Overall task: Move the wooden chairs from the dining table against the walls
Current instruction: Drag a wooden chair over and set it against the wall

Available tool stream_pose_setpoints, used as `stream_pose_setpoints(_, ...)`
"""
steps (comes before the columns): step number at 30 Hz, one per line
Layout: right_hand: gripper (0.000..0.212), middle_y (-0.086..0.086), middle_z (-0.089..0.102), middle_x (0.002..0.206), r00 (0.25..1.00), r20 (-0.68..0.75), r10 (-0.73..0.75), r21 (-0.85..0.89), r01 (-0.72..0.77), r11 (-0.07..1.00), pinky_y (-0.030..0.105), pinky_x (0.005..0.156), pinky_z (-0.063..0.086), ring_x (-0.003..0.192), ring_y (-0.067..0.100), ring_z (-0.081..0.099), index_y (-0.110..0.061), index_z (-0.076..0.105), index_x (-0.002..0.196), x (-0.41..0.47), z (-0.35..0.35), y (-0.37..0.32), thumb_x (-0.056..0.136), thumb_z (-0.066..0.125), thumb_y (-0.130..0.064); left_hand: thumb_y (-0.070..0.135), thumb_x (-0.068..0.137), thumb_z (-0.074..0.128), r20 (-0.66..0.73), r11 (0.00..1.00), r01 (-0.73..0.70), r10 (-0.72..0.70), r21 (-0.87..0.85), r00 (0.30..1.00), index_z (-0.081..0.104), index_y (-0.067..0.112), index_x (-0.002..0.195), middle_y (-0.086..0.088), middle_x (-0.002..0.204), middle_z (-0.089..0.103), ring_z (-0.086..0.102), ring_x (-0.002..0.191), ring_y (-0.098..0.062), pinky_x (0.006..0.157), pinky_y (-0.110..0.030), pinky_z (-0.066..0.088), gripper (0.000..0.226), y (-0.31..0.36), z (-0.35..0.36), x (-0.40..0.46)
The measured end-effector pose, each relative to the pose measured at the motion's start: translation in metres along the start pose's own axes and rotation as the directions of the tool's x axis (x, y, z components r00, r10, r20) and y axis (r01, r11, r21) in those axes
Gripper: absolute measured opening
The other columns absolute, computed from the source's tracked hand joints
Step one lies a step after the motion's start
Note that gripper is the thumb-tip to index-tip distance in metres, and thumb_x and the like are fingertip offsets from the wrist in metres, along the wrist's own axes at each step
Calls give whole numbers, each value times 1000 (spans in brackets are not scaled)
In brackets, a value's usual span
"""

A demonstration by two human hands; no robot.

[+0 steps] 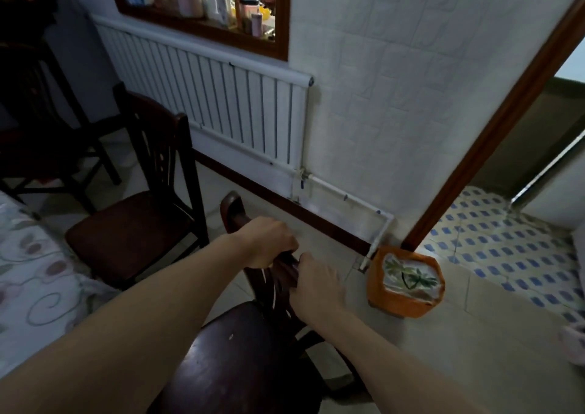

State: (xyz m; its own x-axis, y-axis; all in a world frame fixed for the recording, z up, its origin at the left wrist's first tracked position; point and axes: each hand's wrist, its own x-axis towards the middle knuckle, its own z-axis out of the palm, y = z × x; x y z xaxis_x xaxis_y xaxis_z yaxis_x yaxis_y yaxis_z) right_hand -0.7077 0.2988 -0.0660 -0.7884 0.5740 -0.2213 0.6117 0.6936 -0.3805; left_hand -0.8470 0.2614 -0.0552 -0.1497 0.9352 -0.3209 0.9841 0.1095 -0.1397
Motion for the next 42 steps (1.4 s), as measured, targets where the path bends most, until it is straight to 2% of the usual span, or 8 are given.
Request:
stream_pose_setpoints(10, 23, 10, 62, 114, 989, -84, -125, -85, 118, 989, 27, 68, 37, 103, 27, 62, -12, 50, 105, 74, -70, 17, 87, 61, -22, 21, 82, 67, -97, 993, 100, -93, 65, 991, 59, 21, 116, -4, 112, 64, 61, 104, -27, 74, -33, 43, 36, -41, -62, 56)
stream_pose_setpoints(20, 33, 12, 61, 121, 972, -61, -229, -139, 219, 966, 32, 83, 48, 110, 27, 61, -9, 49, 120, 199, -127, 77, 90, 61, -17, 21, 86, 63, -93, 980, 191, -184, 63, 978, 57, 23, 124, -3, 117, 65, 61, 106, -26, 89, -40, 51, 39, -76, -104, 180)
stream_pose_setpoints(23, 33, 12, 61, 121, 975, -47, -218, -158, 208, 965, 33, 85, 48, 110, 28, 60, -8, 49, 121, 234, -143, 92, 90, 59, -15, 21, 85, 64, -94, 979, 201, -197, 34, 976, 58, 24, 122, -3, 112, 66, 63, 101, -26, 85, -40, 52, 37, -86, -114, 215)
stream_pose_setpoints(28, 30, 11, 62, 118, 980, -29, -194, -164, 187, 969, 29, 72, 40, 105, 27, 61, -8, 50, 118, 288, -163, 118, 89, 59, -13, 20, 86, 61, -83, 986, 161, -156, 54, 984, 58, 18, 109, -5, 105, 64, 62, 97, -26, 69, -32, 40, 23, -103, -127, 273)
stream_pose_setpoints(33, 31, 13, 62, 112, 987, -14, -158, -152, 154, 976, 24, 58, 34, 98, 30, 62, -10, 50, 115, 348, -178, 142, 86, 60, -13, 25, 84, 61, -99, 995, 92, -89, 34, 991, 60, 20, 104, -3, 101, 66, 64, 92, -26, 66, -33, 44, 20, -133, -129, 337)
stream_pose_setpoints(36, 20, 13, 62, 106, 990, -16, -139, -152, 135, 979, 23, 46, 23, 81, 22, 55, -17, 46, 99, 387, -184, 159, 85, 59, -9, 24, 86, 60, -81, 997, 16, -10, 80, 997, 60, 19, 99, -4, 95, 65, 63, 87, -24, 62, -32, 38, 14, -150, -136, 376)
stream_pose_setpoints(39, 20, 12, 63, 102, 995, -22, -101, -141, 97, 985, 25, 50, 30, 75, 18, 48, -12, 51, 103, 428, -185, 167, 85, 59, -8, 26, 88, 57, -60, 995, -69, 73, 76, 996, 61, 18, 99, -4, 96, 66, 63, 88, -23, 68, -32, 43, 14, -178, -138, 413)
stream_pose_setpoints(42, 28, 10, 63, 103, 998, -12, -63, -141, 61, 988, 28, 62, 38, 80, 21, 55, -10, 51, 110, 470, -189, 164, 85, 63, -11, 29, 88, 57, -42, 993, -109, 111, 42, 993, 60, 19, 98, -4, 97, 66, 62, 90, -23, 67, -31, 41, 15, -211, -137, 446)
